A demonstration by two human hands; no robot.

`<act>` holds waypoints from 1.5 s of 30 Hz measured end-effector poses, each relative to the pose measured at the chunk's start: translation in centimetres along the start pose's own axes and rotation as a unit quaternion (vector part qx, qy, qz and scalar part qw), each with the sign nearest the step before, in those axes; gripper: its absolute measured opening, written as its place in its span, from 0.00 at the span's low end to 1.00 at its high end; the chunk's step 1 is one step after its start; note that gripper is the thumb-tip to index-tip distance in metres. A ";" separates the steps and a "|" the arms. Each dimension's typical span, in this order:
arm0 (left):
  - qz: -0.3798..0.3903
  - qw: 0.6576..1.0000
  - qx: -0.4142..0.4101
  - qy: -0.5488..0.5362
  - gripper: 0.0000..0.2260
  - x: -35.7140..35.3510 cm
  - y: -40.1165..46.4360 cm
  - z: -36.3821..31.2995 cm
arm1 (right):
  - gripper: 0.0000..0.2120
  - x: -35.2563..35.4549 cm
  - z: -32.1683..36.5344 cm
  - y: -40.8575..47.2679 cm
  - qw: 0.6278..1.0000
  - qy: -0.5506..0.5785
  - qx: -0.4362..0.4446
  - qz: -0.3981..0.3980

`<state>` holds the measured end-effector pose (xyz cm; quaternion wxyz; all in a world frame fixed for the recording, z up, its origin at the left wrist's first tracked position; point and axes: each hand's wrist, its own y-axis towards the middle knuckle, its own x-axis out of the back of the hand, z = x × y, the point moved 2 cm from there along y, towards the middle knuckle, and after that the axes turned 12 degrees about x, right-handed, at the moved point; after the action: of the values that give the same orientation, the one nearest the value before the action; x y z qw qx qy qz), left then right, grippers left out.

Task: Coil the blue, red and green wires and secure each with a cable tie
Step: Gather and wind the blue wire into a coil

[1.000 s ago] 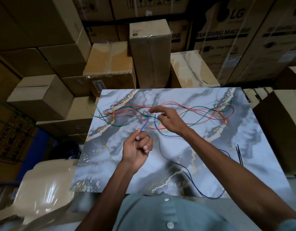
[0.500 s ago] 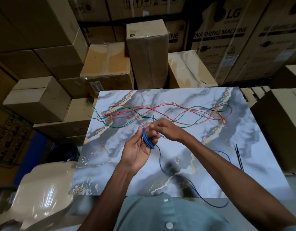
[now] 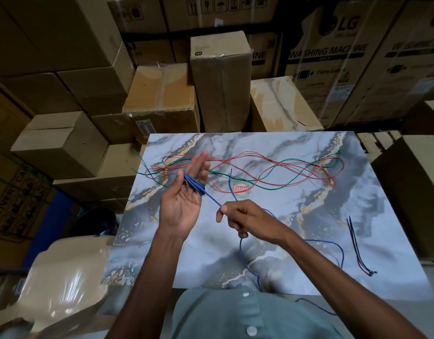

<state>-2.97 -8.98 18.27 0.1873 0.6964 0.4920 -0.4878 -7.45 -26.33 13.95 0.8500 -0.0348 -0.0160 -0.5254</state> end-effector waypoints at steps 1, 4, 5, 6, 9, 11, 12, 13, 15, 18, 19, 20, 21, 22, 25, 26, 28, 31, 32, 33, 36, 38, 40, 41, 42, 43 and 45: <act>-0.004 1.000 -0.005 -0.002 0.21 0.2 0.1 -0.1 | 0.14 0.0 0.5 -0.3 1.000 -0.020 0.007 0.004; -0.025 1.000 -0.012 -0.008 0.21 1.1 0.5 -0.1 | 0.10 -0.1 2.5 -0.7 0.994 -0.108 0.005 0.026; -0.034 0.999 -0.015 -0.002 0.21 1.4 0.7 0.0 | 0.12 -0.2 3.1 -0.8 0.990 -0.139 -0.001 0.041; -0.044 0.999 -0.020 0.014 0.21 1.5 0.8 0.2 | 0.13 -0.3 3.8 -0.9 0.984 -0.167 -0.006 0.057; -0.053 0.996 -0.031 0.070 0.21 1.9 1.0 0.8 | 0.13 0.0 6.5 -1.5 0.965 -0.245 -0.012 0.099; -0.037 0.993 -0.042 0.100 0.23 2.2 1.0 1.3 | 0.10 0.4 8.3 -2.0 0.953 -0.280 0.000 0.119; -0.034 0.991 -0.043 0.125 0.23 2.2 1.0 1.6 | 0.11 0.5 9.1 -2.1 0.945 -0.302 0.011 0.126; -0.041 0.986 -0.043 0.159 0.22 2.1 0.9 2.0 | 0.12 0.6 9.7 -2.2 0.936 -0.327 0.026 0.130; -0.048 0.969 -0.040 0.239 0.21 1.6 0.7 3.1 | 0.13 0.9 10.5 -1.8 0.916 -0.374 0.059 0.133; -0.030 0.937 -0.001 0.347 0.19 0.6 0.0 5.2 | 0.11 1.7 11.6 -0.8 0.905 -0.390 0.079 0.147; -0.037 0.930 0.012 0.366 0.14 0.5 -0.3 5.8 | 0.10 1.9 11.9 -0.5 0.906 -0.385 0.079 0.156; -0.043 0.928 0.021 0.370 0.11 0.4 -0.6 6.2 | 0.09 2.2 12.2 -0.2 0.909 -0.377 0.079 0.162; -0.048 0.929 0.030 0.367 0.11 0.4 -0.8 6.5 | 0.10 2.6 12.3 0.1 0.912 -0.366 0.080 0.166; -0.043 0.933 0.039 0.355 0.13 0.4 -1.1 6.7 | 0.12 3.0 12.3 0.3 0.915 -0.358 0.081 0.166; 0.021 0.940 0.077 0.332 0.20 0.1 -1.9 6.8 | 0.10 4.6 12.1 1.0 0.907 -0.392 0.110 0.110; 0.055 0.936 0.087 0.337 0.21 -0.1 -2.2 6.9 | 0.07 5.2 12.0 1.2 0.909 -0.392 0.113 0.082; 0.094 0.933 0.108 0.330 0.23 -0.5 -2.6 6.8 | 0.05 5.9 11.7 1.6 0.930 -0.345 0.112 0.052; 0.088 0.946 0.132 0.282 0.21 -0.9 -2.9 6.7 | 0.07 6.2 10.8 2.0 0.957 -0.263 0.118 0.038; 0.090 0.950 0.133 0.267 0.20 -1.1 -3.0 6.6 | 0.08 6.4 10.4 2.1 0.964 -0.234 0.125 0.029; 0.097 0.955 0.132 0.249 0.19 -1.3 -3.1 6.5 | 0.09 6.4 10.0 2.2 0.970 -0.204 0.127 0.021; 0.099 0.967 0.131 0.195 0.18 -1.8 -3.2 6.0 | 0.10 6.1 7.9 2.4 0.987 -0.111 0.117 0.008; 0.088 0.975 0.137 0.152 0.17 -1.6 -3.2 6.0 | 0.12 5.6 6.2 2.3 0.995 -0.041 0.088 0.008; 0.085 0.981 0.145 0.098 0.16 -1.3 -3.2 6.1 | 0.11 5.0 4.4 2.2 0.998 0.041 0.040 0.018; 0.090 0.983 0.150 0.063 0.16 -1.1 -3.1 6.2 | 0.09 4.7 3.6 2.1 0.997 0.066 0.013 0.023; 0.101 0.982 0.154 0.026 0.17 -1.0 -3.0 6.1 | 0.11 4.6 2.7 2.0 0.997 0.074 -0.007 0.024; 0.116 0.981 0.156 -0.004 0.17 -0.8 -2.8 5.9 | 0.14 4.4 1.7 1.8 0.997 0.075 -0.023 0.022; 0.132 0.981 0.134 -0.037 0.16 -0.2 -2.3 5.0 | 0.14 4.1 -0.2 1.1 0.996 0.077 -0.050 0.003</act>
<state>-7.41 -11.79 16.70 0.1731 0.7556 0.3181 -0.5458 -4.69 -29.52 13.94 0.8474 -0.0360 0.0760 -0.5243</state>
